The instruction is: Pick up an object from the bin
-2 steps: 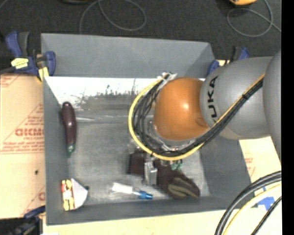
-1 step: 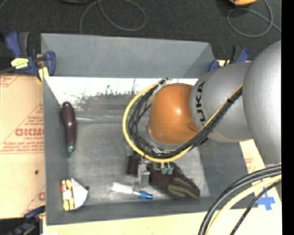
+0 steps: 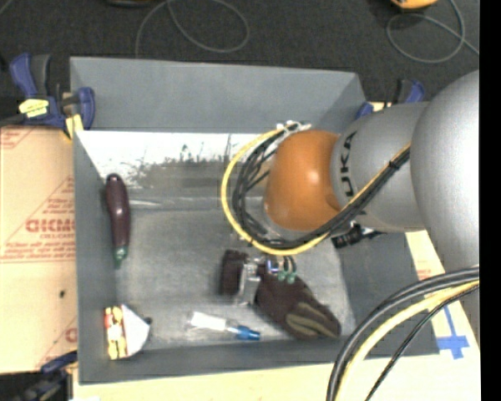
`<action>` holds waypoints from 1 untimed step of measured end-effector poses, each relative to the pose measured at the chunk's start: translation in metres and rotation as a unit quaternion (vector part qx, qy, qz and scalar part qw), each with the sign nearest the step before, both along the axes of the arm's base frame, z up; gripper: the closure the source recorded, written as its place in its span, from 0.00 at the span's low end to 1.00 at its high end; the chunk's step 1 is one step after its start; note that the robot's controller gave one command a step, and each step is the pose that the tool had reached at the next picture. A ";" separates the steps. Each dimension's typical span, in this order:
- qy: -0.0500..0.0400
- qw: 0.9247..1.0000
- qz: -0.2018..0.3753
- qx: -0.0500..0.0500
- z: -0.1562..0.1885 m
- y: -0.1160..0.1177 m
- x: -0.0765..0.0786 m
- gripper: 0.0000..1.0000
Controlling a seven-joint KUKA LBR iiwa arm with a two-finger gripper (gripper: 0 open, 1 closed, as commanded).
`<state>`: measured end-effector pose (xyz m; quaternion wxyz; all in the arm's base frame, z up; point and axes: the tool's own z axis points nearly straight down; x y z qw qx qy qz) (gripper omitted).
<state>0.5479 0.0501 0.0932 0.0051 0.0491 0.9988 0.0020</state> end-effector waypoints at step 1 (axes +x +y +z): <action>0.003 1.000 0.011 -0.001 -0.023 -0.004 -0.006 1.00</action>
Offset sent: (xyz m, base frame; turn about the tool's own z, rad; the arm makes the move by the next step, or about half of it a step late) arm 0.0000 0.0000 0.0000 0.0000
